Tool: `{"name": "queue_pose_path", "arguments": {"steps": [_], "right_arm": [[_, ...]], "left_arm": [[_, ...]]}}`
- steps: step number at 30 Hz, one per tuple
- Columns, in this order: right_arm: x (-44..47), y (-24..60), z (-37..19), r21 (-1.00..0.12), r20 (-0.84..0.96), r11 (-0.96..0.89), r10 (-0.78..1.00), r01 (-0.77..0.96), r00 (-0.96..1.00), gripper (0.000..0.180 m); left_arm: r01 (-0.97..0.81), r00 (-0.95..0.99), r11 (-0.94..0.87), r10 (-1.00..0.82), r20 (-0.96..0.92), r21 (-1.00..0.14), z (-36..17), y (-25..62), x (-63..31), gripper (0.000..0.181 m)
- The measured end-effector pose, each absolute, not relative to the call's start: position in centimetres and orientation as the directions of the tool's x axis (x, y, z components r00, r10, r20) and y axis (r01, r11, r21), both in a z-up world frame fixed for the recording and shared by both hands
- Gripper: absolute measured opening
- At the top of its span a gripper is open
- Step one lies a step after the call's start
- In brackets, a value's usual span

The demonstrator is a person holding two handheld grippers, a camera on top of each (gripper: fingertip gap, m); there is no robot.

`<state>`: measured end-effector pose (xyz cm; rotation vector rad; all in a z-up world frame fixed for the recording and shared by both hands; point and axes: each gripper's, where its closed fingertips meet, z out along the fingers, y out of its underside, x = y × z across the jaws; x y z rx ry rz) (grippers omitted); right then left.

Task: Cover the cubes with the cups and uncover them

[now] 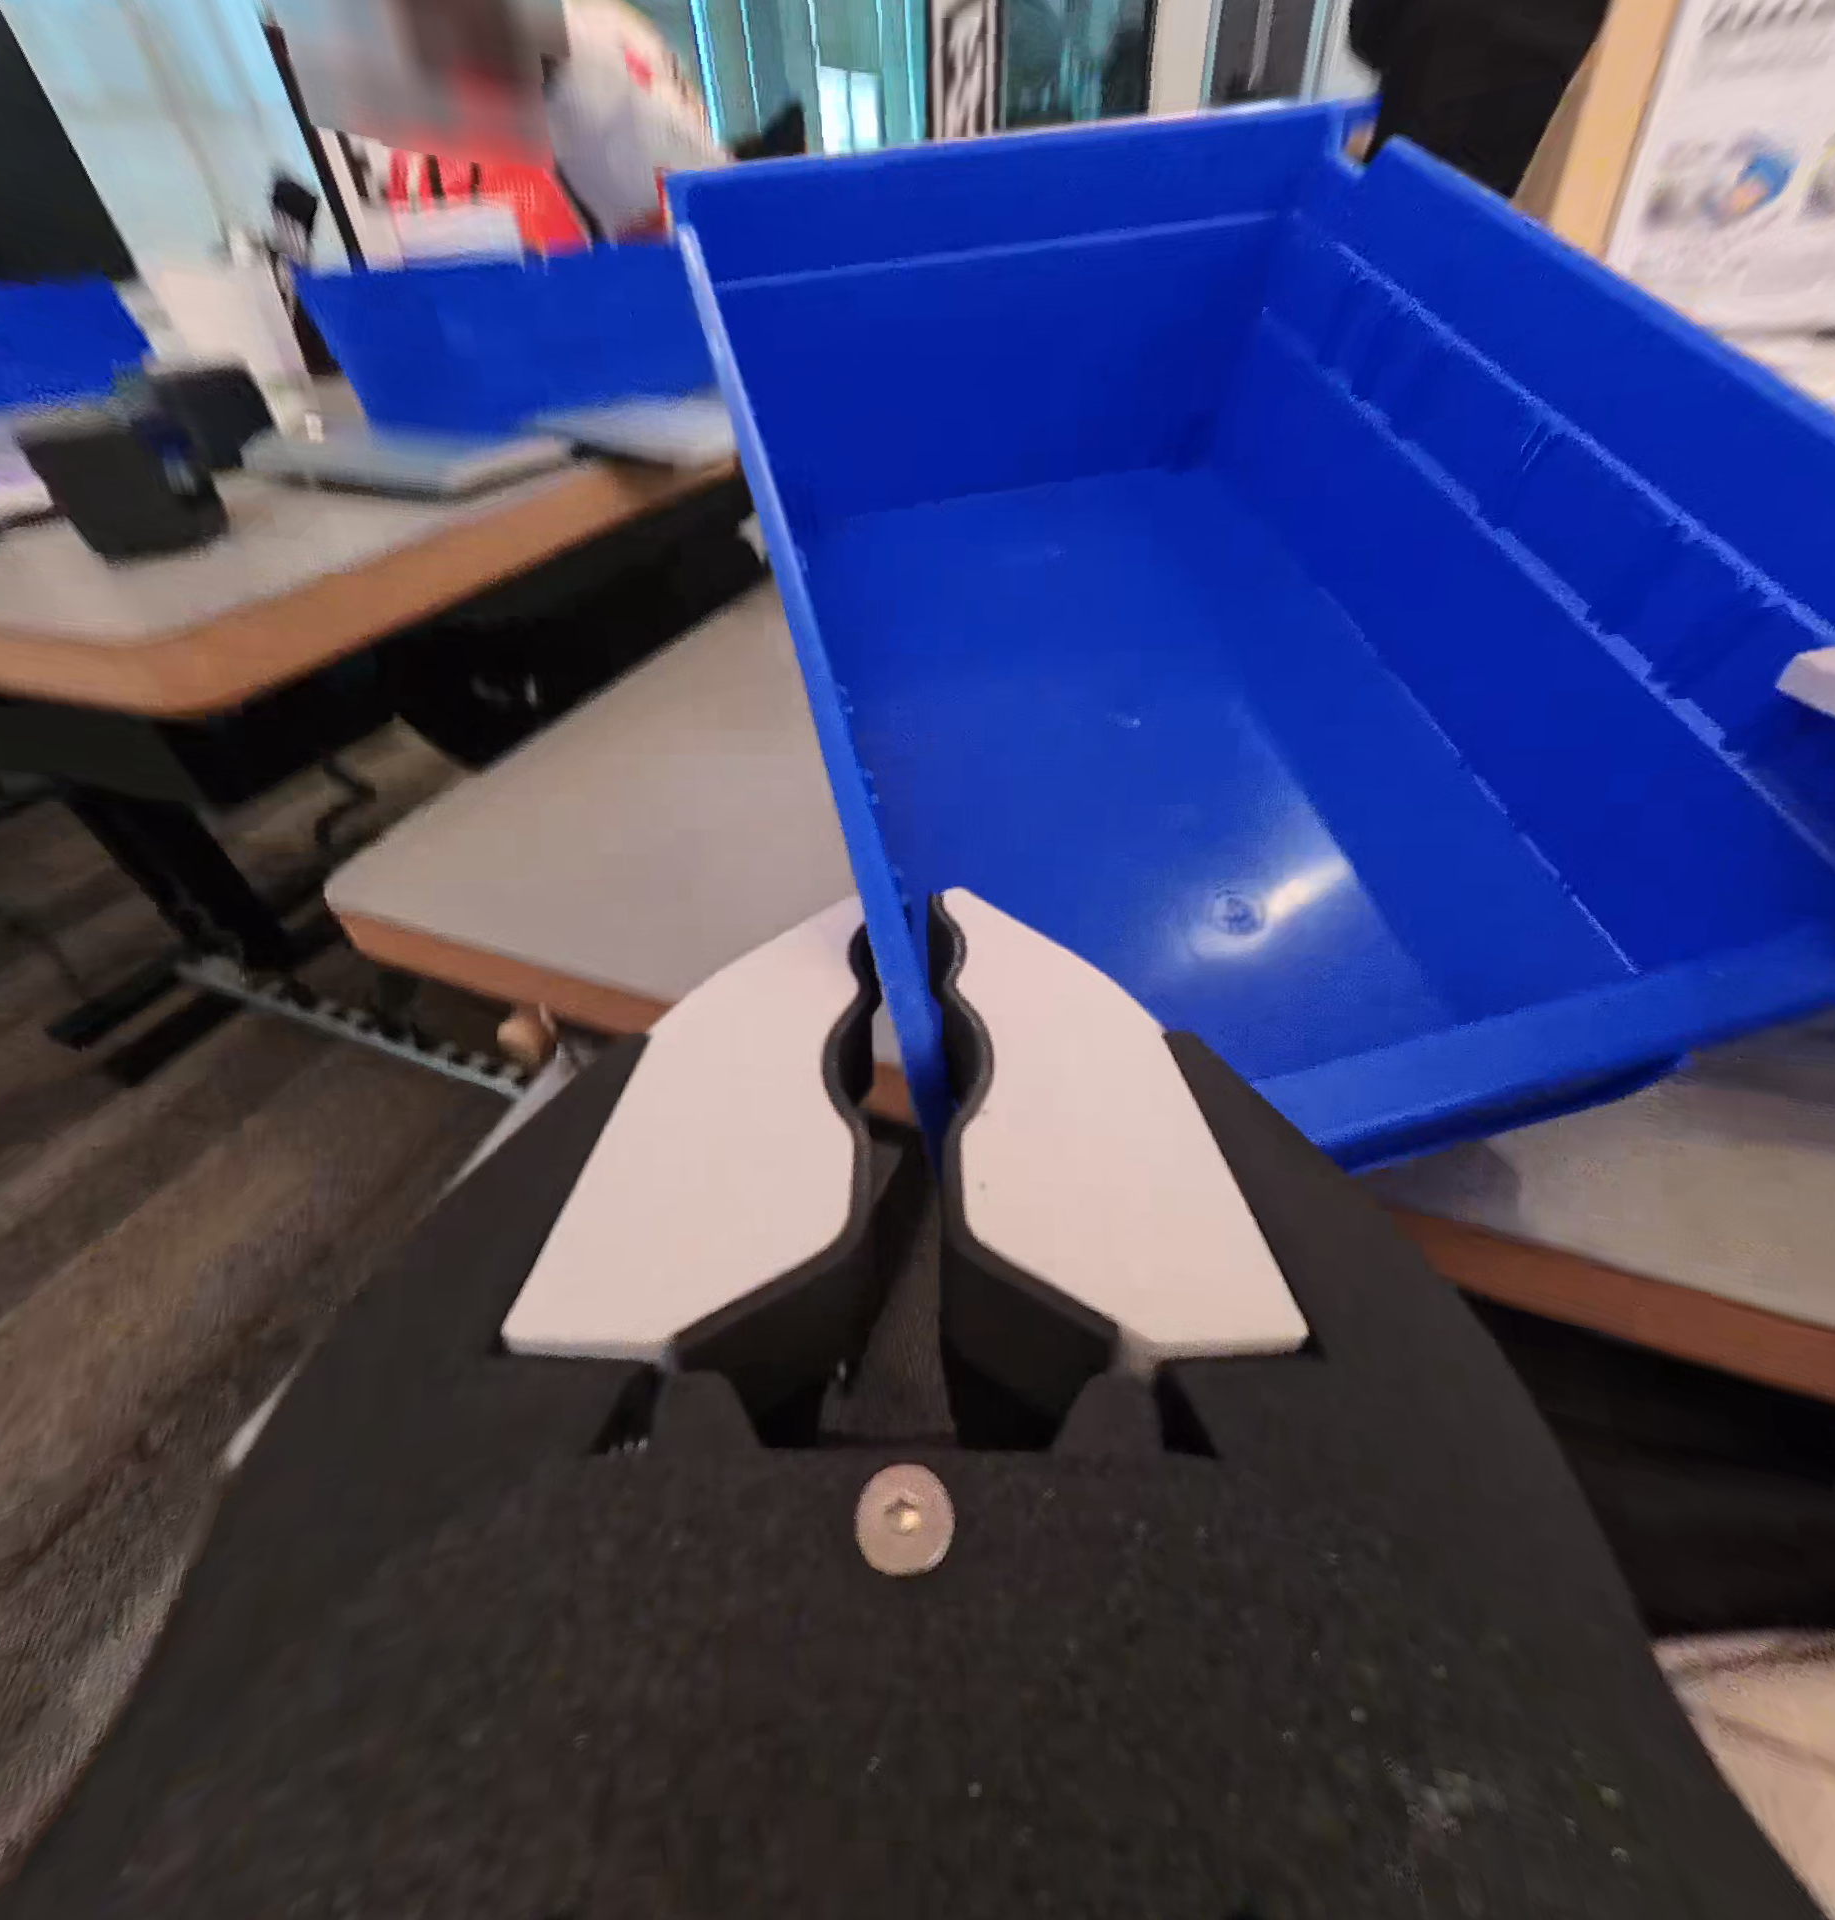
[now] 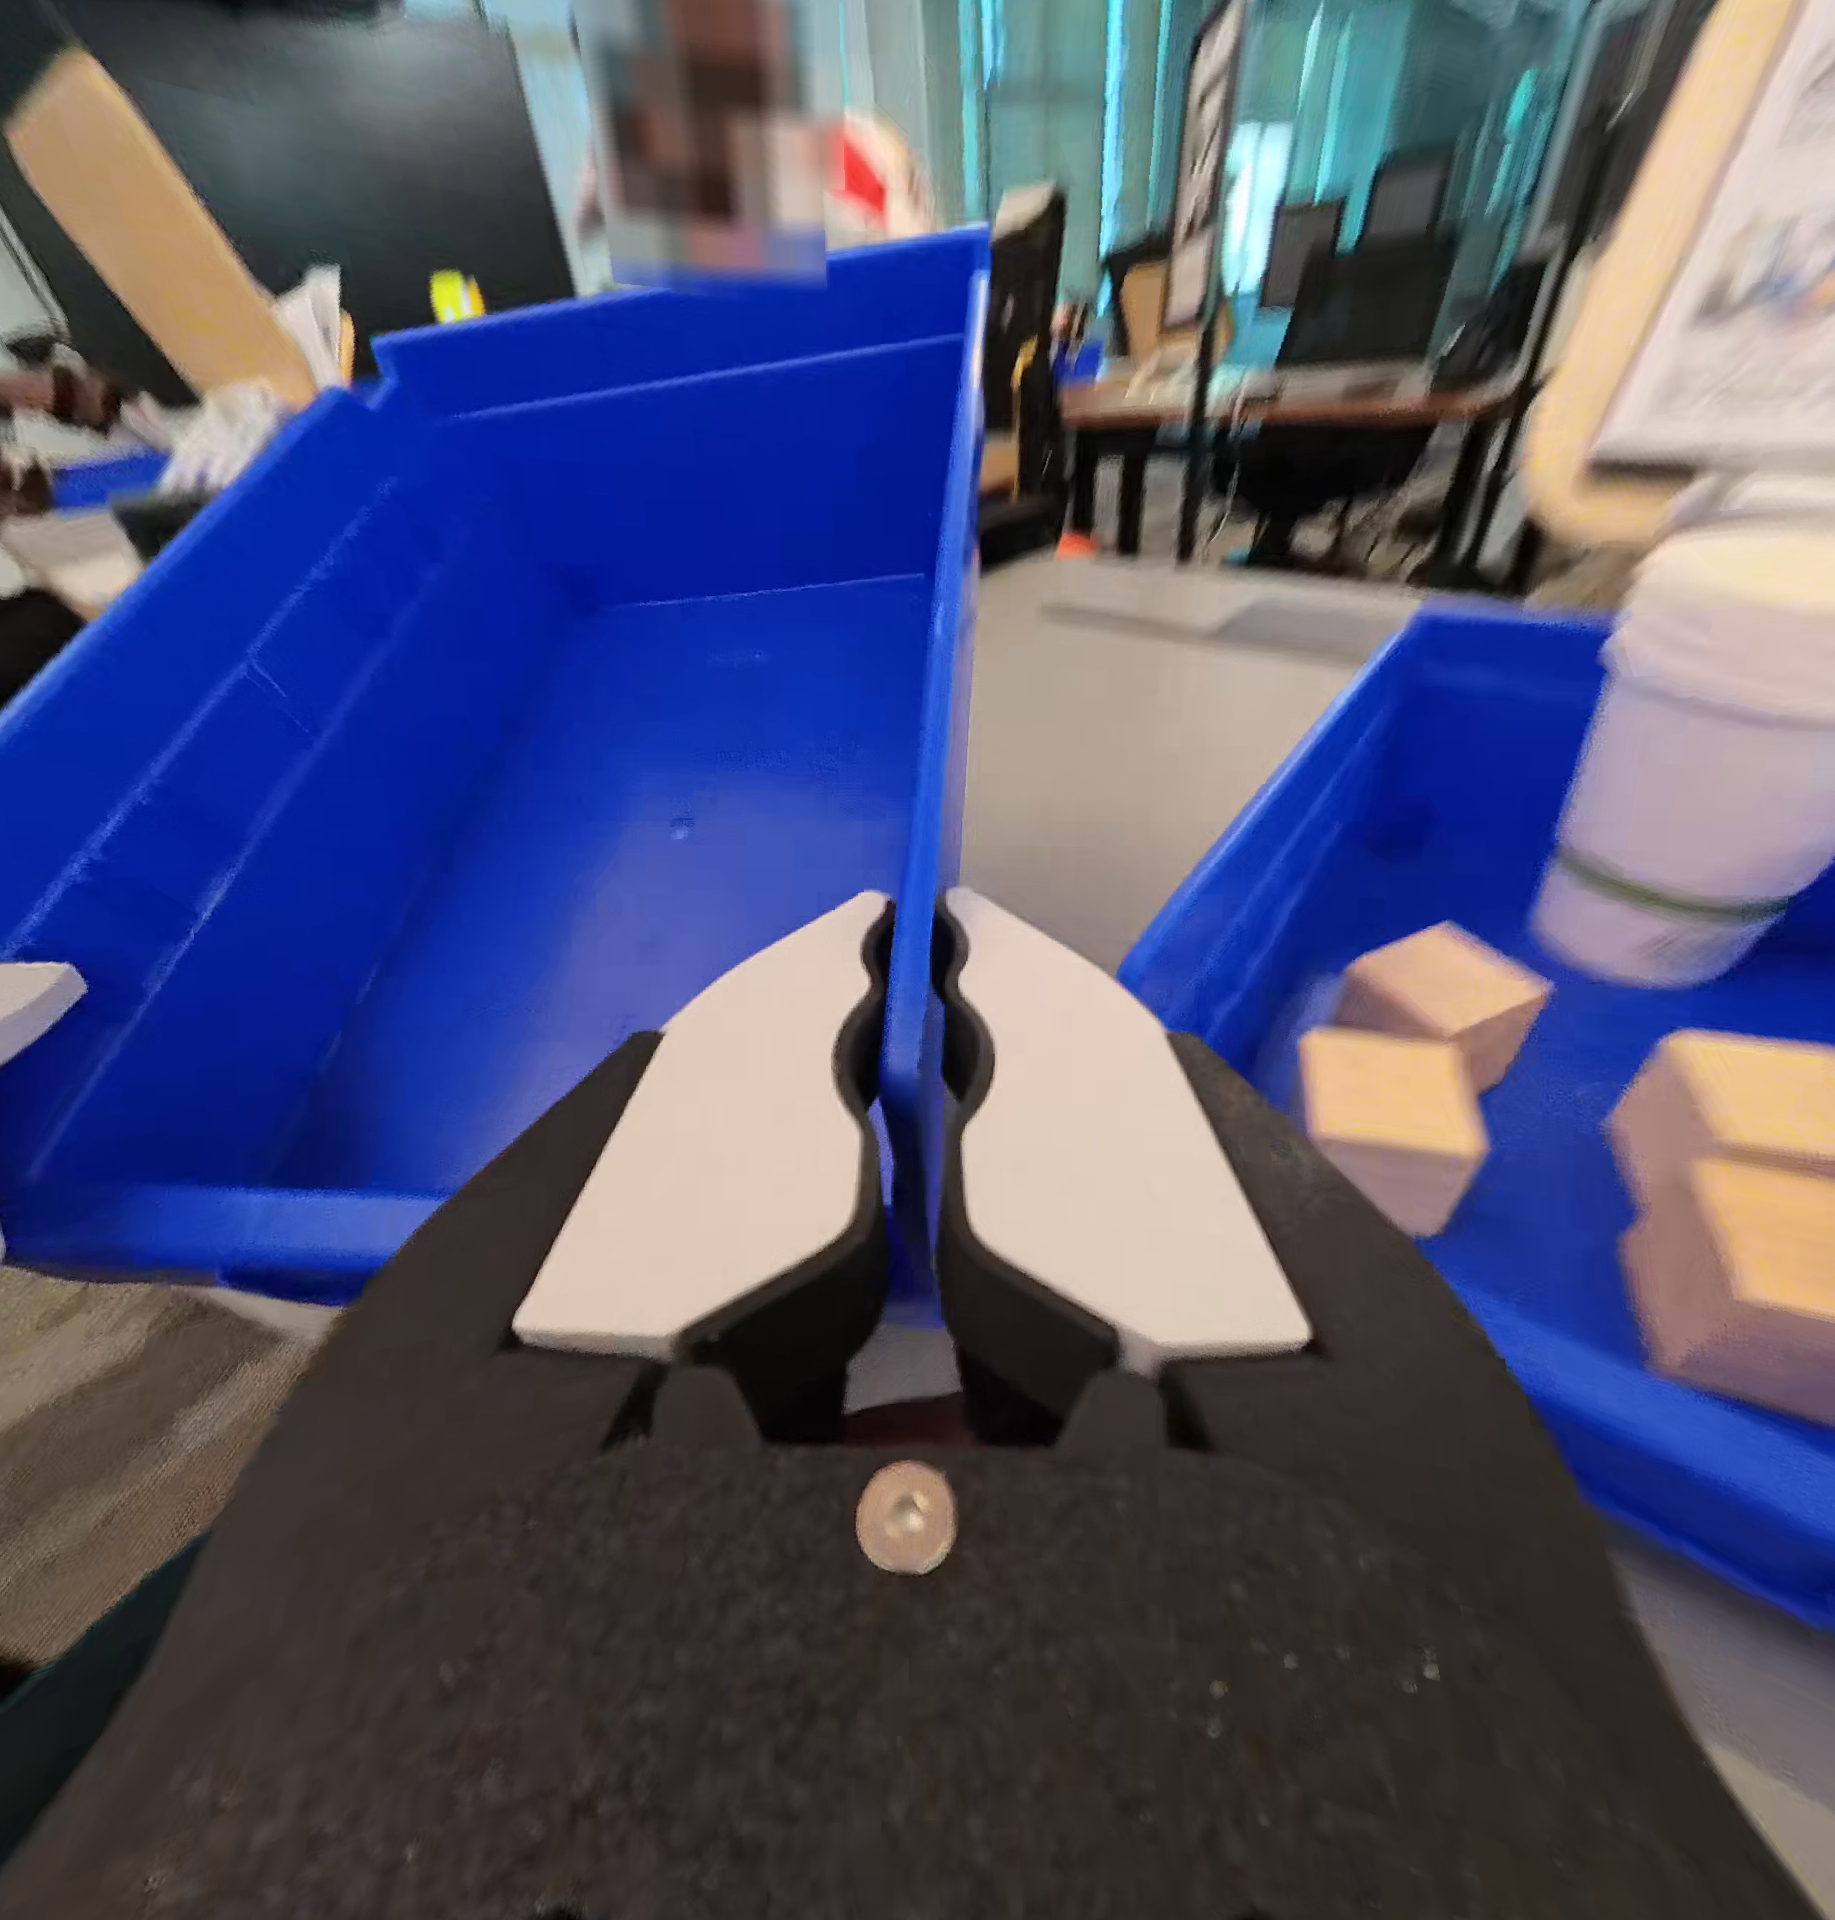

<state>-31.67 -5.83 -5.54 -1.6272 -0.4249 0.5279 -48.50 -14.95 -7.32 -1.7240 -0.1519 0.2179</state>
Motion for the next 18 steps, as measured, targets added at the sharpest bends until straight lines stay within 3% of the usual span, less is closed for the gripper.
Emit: {"name": "queue_pose_path", "arguments": {"steps": [1,6,10,14,18], "right_arm": [[-30.4,-6.0,-3.5,-0.997,-0.079,-0.066,0.543,-0.051,0.836,0.005],[-19.5,-6.1,5.4,-0.982,-0.024,0.163,0.378,-0.092,0.926,0.005],[-6.9,-5.3,7.7,-0.976,-0.104,0.174,0.166,-0.133,0.981,0.005],[6.8,-5.4,6.8,-0.976,-0.179,0.136,-0.042,-0.172,0.983,0.005],[19.1,-6.5,4.0,-0.986,-0.167,0.043,-0.251,-0.162,0.953,0.005]], "left_arm": [[-0.052,0.972,-0.128,0.219,-0.079,-0.99,-5.7,-14.7,-47.6,0.006],[-0.16,0.987,0.071,0.044,-0.157,-0.985,2.7,-10.3,-38.8,0.006],[-0.204,0.958,0.104,-0.183,-0.221,-0.973,6.7,-5.2,-26.9,0.006],[-0.24,0.894,0.099,-0.364,-0.26,-0.966,7.4,-1.9,-12.8,0.005],[-0.241,0.82,-0.004,-0.536,-0.201,-0.971,3.9,0.9,0.6,0.006]]}}
